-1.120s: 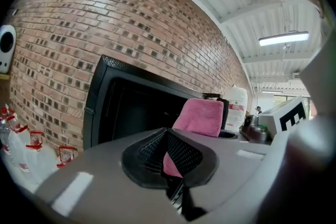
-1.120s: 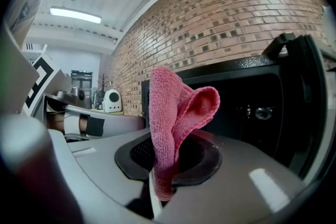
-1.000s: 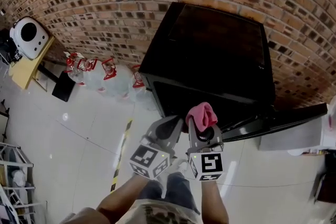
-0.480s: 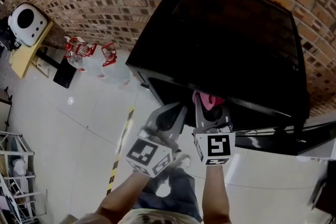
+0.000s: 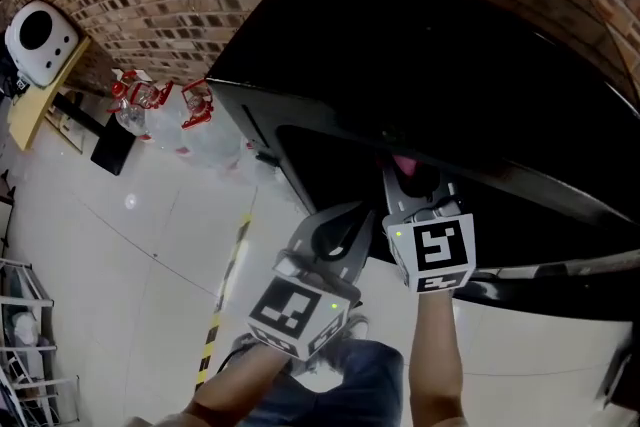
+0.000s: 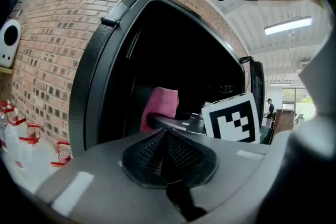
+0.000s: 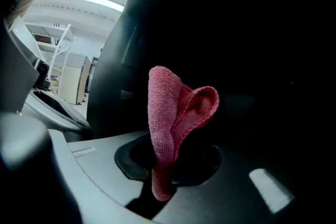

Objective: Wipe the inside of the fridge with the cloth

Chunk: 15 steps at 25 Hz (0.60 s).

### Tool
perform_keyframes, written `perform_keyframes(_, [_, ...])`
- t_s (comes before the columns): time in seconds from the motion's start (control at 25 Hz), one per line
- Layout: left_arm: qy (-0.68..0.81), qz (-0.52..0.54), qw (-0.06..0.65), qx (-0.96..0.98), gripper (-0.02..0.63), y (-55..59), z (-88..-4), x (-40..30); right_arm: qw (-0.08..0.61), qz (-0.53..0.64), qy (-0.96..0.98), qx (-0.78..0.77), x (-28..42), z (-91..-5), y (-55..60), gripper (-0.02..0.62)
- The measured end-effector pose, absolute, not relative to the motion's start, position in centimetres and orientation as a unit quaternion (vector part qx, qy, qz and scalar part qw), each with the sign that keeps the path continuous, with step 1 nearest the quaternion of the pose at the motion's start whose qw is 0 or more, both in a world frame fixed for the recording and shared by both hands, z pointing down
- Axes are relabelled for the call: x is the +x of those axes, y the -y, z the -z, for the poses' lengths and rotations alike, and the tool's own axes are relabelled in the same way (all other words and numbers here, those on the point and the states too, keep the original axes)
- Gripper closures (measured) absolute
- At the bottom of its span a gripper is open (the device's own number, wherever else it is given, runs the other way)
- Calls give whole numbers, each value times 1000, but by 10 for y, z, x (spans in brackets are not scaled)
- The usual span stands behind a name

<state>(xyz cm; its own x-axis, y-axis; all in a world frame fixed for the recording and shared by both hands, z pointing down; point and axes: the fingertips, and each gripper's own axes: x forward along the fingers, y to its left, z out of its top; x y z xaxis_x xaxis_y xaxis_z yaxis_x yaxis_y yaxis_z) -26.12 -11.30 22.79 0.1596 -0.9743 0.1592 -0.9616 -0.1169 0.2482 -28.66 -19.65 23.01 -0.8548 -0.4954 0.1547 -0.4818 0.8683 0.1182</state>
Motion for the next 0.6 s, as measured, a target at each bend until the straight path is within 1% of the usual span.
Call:
perform_keyframes(0.2, [631,36,139,763,630,122,-248,-264,82,42,968,234,-314,-253,224,531])
perform_keyframes(0.44, [605,45,95,789,630,130,-261,-260,67,26,967,243,-340,-269,272,531])
perform_keyframes(0.6, [599,51,78,795,630,130,-276,-263,90,68,961,254,-356,-277,301,531])
